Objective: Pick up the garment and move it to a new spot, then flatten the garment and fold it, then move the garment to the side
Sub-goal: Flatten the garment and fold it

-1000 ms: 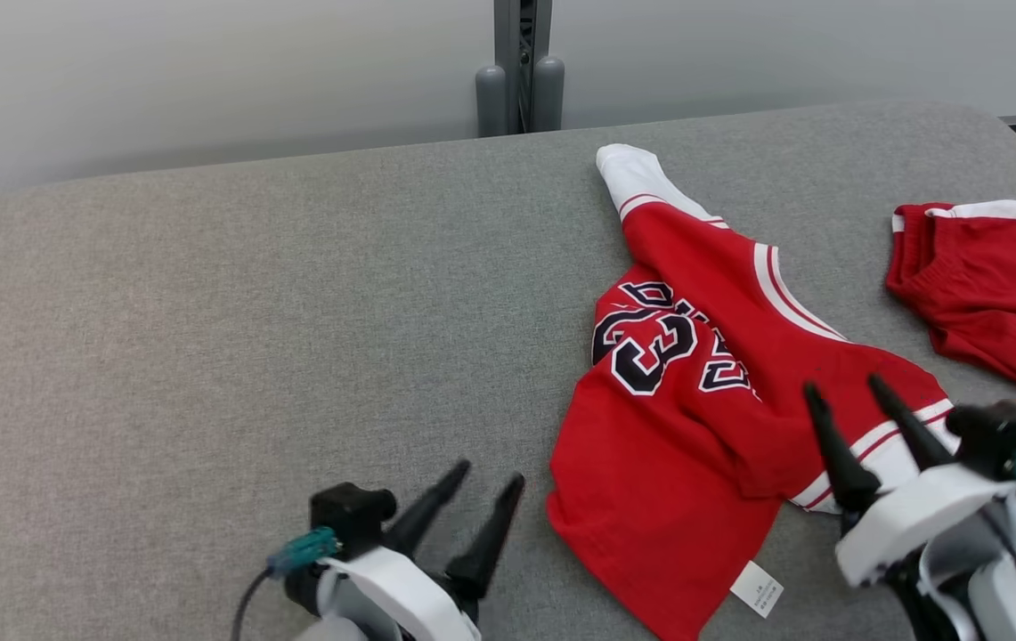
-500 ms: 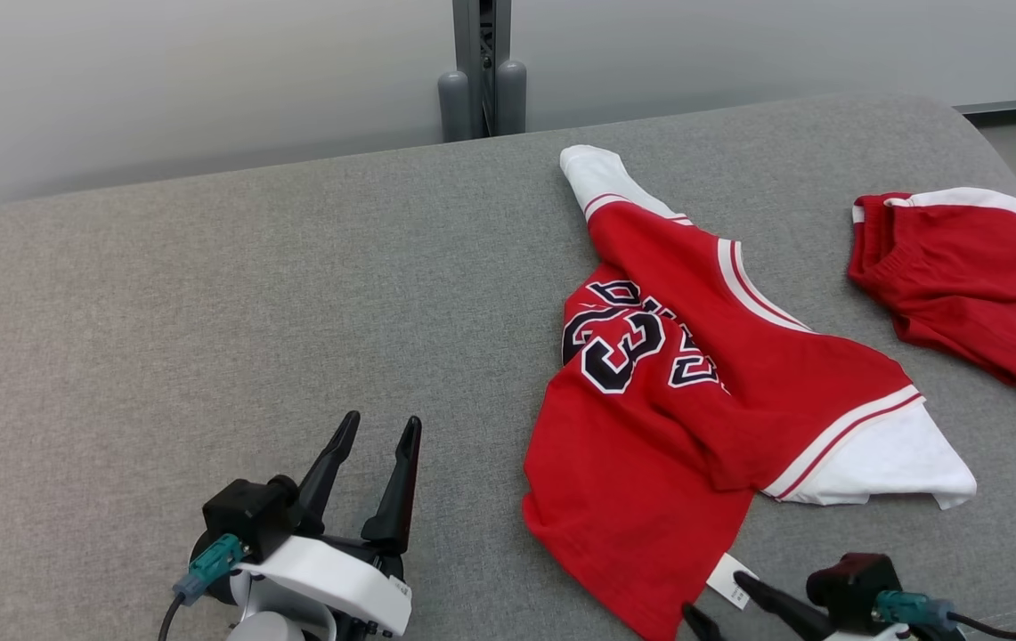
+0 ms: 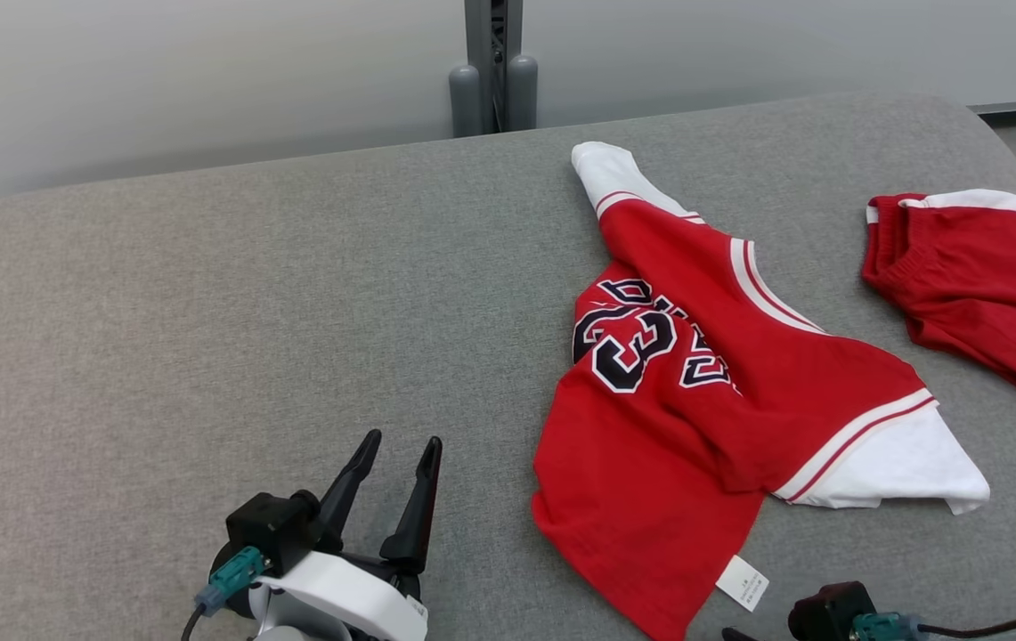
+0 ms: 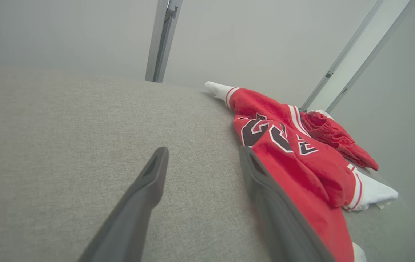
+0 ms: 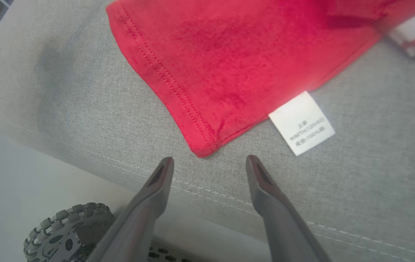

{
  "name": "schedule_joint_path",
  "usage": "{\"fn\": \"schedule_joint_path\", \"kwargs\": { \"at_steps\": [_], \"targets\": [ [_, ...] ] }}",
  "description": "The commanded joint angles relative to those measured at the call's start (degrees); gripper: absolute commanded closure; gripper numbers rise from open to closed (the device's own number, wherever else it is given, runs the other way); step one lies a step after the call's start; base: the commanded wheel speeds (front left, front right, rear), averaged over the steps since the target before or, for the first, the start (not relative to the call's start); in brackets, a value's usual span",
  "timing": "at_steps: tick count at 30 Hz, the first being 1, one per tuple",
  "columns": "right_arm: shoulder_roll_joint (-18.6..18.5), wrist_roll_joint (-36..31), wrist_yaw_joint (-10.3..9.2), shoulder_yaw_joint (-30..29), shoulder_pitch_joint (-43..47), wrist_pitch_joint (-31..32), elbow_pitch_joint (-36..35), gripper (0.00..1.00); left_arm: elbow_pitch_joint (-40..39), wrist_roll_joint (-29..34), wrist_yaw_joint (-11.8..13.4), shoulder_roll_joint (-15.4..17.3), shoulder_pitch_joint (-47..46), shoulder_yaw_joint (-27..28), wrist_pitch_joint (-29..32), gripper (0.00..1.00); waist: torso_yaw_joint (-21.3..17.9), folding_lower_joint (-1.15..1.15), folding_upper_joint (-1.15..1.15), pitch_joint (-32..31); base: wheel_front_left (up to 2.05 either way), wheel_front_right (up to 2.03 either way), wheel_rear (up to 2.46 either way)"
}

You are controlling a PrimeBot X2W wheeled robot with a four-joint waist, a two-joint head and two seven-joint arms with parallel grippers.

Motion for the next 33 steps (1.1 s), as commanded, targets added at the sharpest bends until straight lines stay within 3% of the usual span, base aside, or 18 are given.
{"fn": "schedule_joint_path", "kwargs": {
  "at_steps": [1, 20, 21, 22, 24, 25, 33],
  "targets": [
    [-0.13, 0.04, 0.01, -0.06, -0.40, 0.00, 0.33, 0.00, -0.18, -0.27, -0.08, 0.22, -0.70, 0.06, -0.19, 0.00, 0.28, 0.00, 0.00, 0.08, 0.00, 0.00, 0.00],
    [2.93, 2.02, 0.00, 0.75, -4.62, -4.75, 7.75, 0.00, -1.51, 0.37, -0.10, 0.22, -1.76, 0.03, -0.19, 0.00, 3.82, 0.00, 0.00, 2.64, 0.00, 0.00, 0.00],
    [3.01, 2.25, 0.00, 0.88, -4.87, -4.80, 8.14, 0.21, -1.53, 0.40, -0.10, 0.22, -1.83, 0.04, -0.19, 0.00, 3.89, 0.00, 0.00, 2.74, 0.00, 0.00, 0.00],
    [3.04, 2.41, 0.00, 1.03, -5.10, -5.04, 8.47, 0.51, -1.53, 0.42, -0.10, 0.22, -1.92, 0.06, -0.19, 0.00, 3.96, 0.00, 0.00, 2.83, 0.00, 0.00, 0.00],
    [3.28, 2.92, 0.00, 1.36, -5.32, -5.13, 8.96, 0.71, -1.48, 0.42, -0.10, 0.22, -2.04, 0.12, -0.19, 0.00, 4.03, 0.00, 0.00, 2.93, 0.00, 0.00, 0.00],
    [3.35, 3.04, 0.01, 1.53, -5.44, -5.37, 9.24, 0.97, -1.46, 0.41, -0.10, 0.22, -2.06, 0.15, -0.19, 0.00, 4.05, 0.00, 0.00, 2.96, 0.00, 0.00, 0.00],
    [3.02, 3.64, 0.00, 3.38, -7.42, -7.28, 9.52, 1.00, -1.05, -0.04, -0.10, 0.22, -1.56, 0.04, -0.20, 0.00, 4.08, 0.00, 0.00, 2.12, 0.00, 0.00, 0.00]
  ]
}}
